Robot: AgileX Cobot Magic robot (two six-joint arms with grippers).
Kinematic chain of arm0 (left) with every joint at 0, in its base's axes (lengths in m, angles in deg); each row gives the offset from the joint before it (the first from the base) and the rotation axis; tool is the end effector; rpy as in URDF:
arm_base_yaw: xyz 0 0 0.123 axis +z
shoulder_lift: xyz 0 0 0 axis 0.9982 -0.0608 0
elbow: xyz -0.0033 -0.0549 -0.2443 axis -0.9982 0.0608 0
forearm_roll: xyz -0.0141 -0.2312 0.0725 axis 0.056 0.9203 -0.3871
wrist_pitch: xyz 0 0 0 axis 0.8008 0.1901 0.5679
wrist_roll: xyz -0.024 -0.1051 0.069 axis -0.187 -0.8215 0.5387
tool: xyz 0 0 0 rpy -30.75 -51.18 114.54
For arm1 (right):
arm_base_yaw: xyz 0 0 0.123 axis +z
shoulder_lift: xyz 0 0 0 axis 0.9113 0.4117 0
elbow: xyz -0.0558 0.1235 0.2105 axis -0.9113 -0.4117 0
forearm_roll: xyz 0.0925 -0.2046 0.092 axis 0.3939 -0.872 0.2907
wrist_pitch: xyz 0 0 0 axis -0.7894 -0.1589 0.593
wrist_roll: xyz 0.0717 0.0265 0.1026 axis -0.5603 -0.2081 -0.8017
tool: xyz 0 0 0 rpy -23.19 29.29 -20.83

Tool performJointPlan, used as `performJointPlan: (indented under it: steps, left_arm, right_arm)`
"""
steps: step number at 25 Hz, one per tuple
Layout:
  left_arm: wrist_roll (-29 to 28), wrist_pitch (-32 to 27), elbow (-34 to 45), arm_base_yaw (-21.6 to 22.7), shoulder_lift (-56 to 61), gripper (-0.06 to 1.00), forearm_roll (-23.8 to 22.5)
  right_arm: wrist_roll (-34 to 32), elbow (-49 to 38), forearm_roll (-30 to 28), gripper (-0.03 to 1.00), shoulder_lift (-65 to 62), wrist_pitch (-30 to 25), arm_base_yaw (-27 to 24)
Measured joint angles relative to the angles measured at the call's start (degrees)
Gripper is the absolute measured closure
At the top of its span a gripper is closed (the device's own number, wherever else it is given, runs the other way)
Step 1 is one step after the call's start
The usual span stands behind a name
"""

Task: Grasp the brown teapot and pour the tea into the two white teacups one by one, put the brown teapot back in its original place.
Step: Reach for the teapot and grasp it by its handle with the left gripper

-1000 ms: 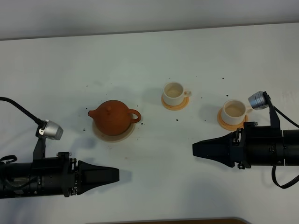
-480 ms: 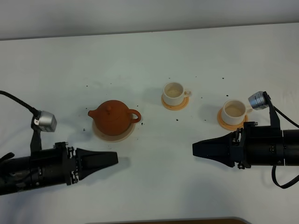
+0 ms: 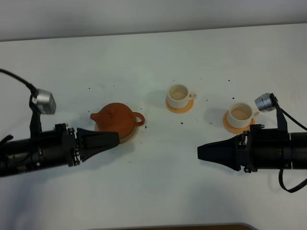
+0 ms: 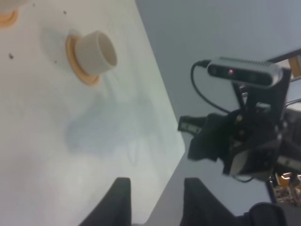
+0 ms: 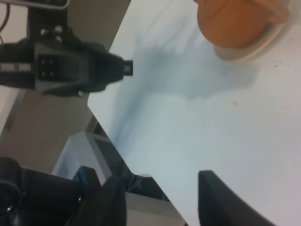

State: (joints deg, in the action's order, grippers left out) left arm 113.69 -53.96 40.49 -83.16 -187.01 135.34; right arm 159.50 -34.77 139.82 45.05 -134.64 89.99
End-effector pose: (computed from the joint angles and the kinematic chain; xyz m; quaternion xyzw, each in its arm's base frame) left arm 0.2250 -0.1038 0.0967 0.0438 0.8148 -0.5384 0.2107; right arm 0.1664 0.1949 0.1169 -0.2563 0.7838 0.5386 0.1728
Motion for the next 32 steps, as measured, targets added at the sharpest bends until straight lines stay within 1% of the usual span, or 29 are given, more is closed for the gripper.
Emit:
performJointPlan:
  steps: [3, 6, 8, 11, 13, 15, 17, 20, 23, 25, 26, 28, 30, 32]
  left_arm:
    - [-6.0, 0.0, -5.0, 0.0, 0.6, 0.63, -3.3]
    - [-13.4, 0.0, -11.1, 0.0, 1.6, 0.63, -9.2]
    - [-18.9, 0.4, -15.9, 0.0, 2.4, 0.63, -13.7]
    - [-26.5, 2.9, -22.1, 0.0, 4.0, 0.63, -21.5]
    - [-30.8, 5.2, -25.3, 0.0, 5.0, 0.63, -26.9]
    - [-35.1, 7.6, -27.8, 0.0, 5.9, 0.63, -30.9]
    - [-38.2, 10.3, -29.6, 0.0, 6.7, 0.63, -34.3]
    - [-41.4, 13.8, -31.0, 0.0, 7.6, 0.63, -37.5]
    - [-42.4, 16.0, -31.2, 0.0, 8.4, 0.63, -39.5]
    - [-43.0, 16.9, -31.3, 0.0, 8.6, 0.63, -40.9]
    - [-43.4, 17.3, -31.3, 0.0, 8.6, 0.63, -41.7]
    - [-44.5, 18.4, -31.3, 0.0, 8.6, 0.63, -43.2]
    - [-45.6, 19.5, -31.3, 0.0, 8.6, 0.63, -44.5]
    - [-46.6, 20.2, -31.3, 0.0, 8.6, 0.63, -45.7]
  right_arm:
    - [0.0, 3.4, 0.0, 0.57, 0.0, 0.9, 0.0]
    - [-2.1, 8.7, -1.3, 0.57, 0.0, 3.2, 0.0]
    - [-6.3, 13.0, -4.6, 0.57, 0.1, 6.4, 0.0]
    - [-15.5, 18.8, -13.2, 0.57, 0.1, 11.8, 0.0]
    - [-22.3, 22.1, -21.0, 0.57, 0.0, 14.6, 0.0]
    - [-30.3, 25.3, -29.1, 0.57, -0.8, 16.7, 0.0]
    - [-38.2, 28.1, -38.5, 0.57, -2.0, 17.8, 0.0]
    - [-51.3, 31.2, -53.7, 0.57, -5.0, 18.4, 0.0]
    - [-65.6, 32.1, -69.1, 0.57, -9.1, 18.0, 0.0]
    - [-75.5, 32.2, -79.3, 0.58, -12.1, 16.5, 0.0]
    - [-80.1, 32.2, -83.1, 0.58, -13.6, 15.4, 0.0]
    - [-86.8, 32.2, -90.3, 0.58, -16.1, 12.9, 0.0]
    - [-91.0, 32.2, -94.6, 0.58, -18.4, 10.0, 0.0]
    - [-93.1, 32.0, -96.7, 0.58, -20.8, 7.3, 0.0]
